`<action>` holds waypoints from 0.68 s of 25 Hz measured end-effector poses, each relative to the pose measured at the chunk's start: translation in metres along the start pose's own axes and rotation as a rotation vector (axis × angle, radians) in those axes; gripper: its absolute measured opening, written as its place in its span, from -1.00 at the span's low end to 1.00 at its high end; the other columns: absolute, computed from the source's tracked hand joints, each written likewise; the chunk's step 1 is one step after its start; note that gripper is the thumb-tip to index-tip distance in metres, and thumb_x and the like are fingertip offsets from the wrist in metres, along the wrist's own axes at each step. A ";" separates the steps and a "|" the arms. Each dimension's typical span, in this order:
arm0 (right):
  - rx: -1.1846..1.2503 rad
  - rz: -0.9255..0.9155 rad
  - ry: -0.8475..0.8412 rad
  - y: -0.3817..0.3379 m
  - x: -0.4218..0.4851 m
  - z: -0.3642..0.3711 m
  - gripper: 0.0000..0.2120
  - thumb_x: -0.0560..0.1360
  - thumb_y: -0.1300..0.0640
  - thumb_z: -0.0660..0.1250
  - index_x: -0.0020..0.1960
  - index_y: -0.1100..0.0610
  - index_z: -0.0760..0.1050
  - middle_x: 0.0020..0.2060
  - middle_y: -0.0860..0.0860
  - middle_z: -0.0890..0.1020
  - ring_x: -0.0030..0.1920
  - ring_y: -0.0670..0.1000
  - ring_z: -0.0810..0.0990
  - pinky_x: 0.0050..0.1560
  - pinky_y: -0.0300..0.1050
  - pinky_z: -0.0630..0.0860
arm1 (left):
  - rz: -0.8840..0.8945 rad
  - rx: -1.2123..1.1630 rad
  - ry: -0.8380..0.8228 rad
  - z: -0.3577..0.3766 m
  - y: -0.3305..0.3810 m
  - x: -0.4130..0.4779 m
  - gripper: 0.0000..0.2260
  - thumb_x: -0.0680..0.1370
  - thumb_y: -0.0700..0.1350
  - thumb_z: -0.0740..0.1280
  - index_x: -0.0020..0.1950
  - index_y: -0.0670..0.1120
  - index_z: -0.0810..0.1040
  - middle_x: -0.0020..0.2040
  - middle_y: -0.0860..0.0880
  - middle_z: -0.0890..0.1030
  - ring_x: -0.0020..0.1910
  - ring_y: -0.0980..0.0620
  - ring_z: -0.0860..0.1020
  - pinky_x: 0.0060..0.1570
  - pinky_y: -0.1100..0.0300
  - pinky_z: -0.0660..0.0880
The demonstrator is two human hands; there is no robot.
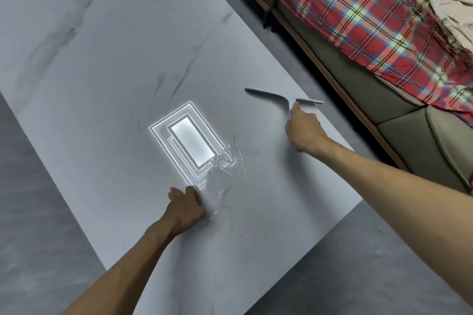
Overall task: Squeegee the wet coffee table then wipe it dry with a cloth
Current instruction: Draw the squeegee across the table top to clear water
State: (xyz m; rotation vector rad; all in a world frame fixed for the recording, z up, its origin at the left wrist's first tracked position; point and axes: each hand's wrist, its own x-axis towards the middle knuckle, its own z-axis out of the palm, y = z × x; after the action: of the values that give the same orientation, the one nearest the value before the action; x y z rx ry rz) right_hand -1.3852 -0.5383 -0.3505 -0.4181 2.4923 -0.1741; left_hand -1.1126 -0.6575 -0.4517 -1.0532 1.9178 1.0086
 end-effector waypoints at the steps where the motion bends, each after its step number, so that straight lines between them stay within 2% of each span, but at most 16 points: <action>1: -0.048 -0.036 -0.022 0.001 -0.013 0.010 -0.44 0.55 0.32 0.04 0.54 0.15 0.05 0.20 0.31 0.48 0.08 0.29 0.55 -0.05 0.03 0.49 | -0.007 0.002 -0.001 0.000 -0.001 0.001 -0.83 0.43 -0.22 0.16 -0.01 -0.09 0.26 0.42 -0.47 0.07 0.41 -0.45 0.16 0.11 -0.03 0.33; 4: -0.071 -0.145 -0.129 0.020 -0.065 0.037 -0.37 0.60 0.28 0.05 0.59 0.04 -0.11 0.09 0.28 0.54 0.02 0.25 0.56 -0.03 -0.02 0.46 | -0.004 0.013 -0.001 0.002 -0.004 0.000 -0.83 0.42 -0.21 0.16 -0.01 -0.09 0.26 0.43 -0.46 0.05 0.42 -0.44 0.16 0.02 0.03 0.29; 7: -0.181 -0.212 -0.238 0.047 -0.113 0.052 -0.33 0.62 0.27 0.07 0.59 -0.01 -0.21 -0.11 0.15 0.53 -0.17 0.12 0.53 -0.17 -0.06 0.44 | 0.015 0.026 -0.013 -0.001 -0.006 -0.005 -0.82 0.40 -0.22 0.19 -0.03 -0.10 0.27 0.44 -0.42 0.07 0.42 -0.41 0.19 -0.05 0.06 0.28; 9: -0.215 -0.198 -0.290 0.064 -0.136 0.053 -0.32 0.62 0.25 0.08 0.59 -0.04 -0.21 -0.16 0.06 0.48 -0.21 0.04 0.48 -0.22 -0.13 0.42 | 0.034 0.028 -0.013 -0.003 -0.008 -0.010 -0.85 0.39 -0.25 0.19 -0.11 -0.07 0.27 0.42 -0.40 0.13 0.40 -0.39 0.22 -0.14 0.09 0.28; 12: -0.190 -0.185 -0.336 0.081 -0.151 0.042 -0.35 0.60 0.22 0.09 0.58 -0.06 -0.11 -0.15 0.02 0.52 -0.19 0.03 0.53 -0.13 -0.09 0.52 | 0.089 0.011 0.009 -0.004 -0.015 -0.016 -0.85 0.38 -0.26 0.19 -0.19 -0.04 0.27 0.35 -0.31 0.26 0.34 -0.33 0.33 -0.35 0.16 0.22; 14: -0.124 -0.209 -0.247 0.082 -0.135 0.028 -0.42 0.61 0.17 0.09 0.57 -0.05 0.00 -0.13 0.06 0.58 -0.20 0.06 0.55 -0.14 -0.04 0.52 | 0.136 -0.009 0.035 -0.006 -0.019 -0.019 -0.86 0.35 -0.24 0.19 -0.15 -0.08 0.29 0.17 -0.21 0.37 0.11 -0.22 0.47 -0.37 0.17 0.23; 15: -0.103 -0.209 -0.166 0.078 -0.119 0.020 -0.46 0.62 0.14 0.08 0.56 -0.05 0.04 -0.10 0.11 0.59 -0.21 0.11 0.53 -0.17 -0.07 0.45 | 0.147 -0.010 0.043 -0.007 -0.022 -0.020 -0.84 0.34 -0.25 0.20 -0.13 -0.10 0.29 0.10 -0.18 0.37 -0.02 -0.17 0.47 -0.36 0.15 0.25; 16: -0.090 -0.194 -0.089 0.071 -0.097 0.013 -0.51 0.62 0.12 0.08 0.53 -0.02 0.09 -0.06 0.19 0.60 -0.18 0.17 0.53 -0.17 -0.08 0.39 | 0.154 -0.001 0.047 -0.006 -0.023 -0.021 -0.83 0.35 -0.26 0.21 -0.11 -0.12 0.30 0.07 -0.16 0.36 -0.07 -0.15 0.45 -0.32 0.11 0.29; 17: -0.075 -0.161 -0.027 0.061 -0.073 0.005 -0.55 0.62 0.13 0.07 0.49 0.04 0.14 0.00 0.27 0.59 -0.13 0.23 0.53 -0.16 -0.08 0.34 | 0.160 0.018 0.044 -0.005 -0.024 -0.021 -0.83 0.35 -0.25 0.21 -0.10 -0.13 0.29 0.10 -0.17 0.35 -0.02 -0.16 0.45 -0.28 0.08 0.32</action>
State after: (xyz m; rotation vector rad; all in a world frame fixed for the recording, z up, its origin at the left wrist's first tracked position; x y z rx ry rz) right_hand -1.3421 -0.4565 -0.3286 -0.6484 2.4446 -0.1379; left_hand -1.0840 -0.6641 -0.4386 -0.9296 2.0697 1.0617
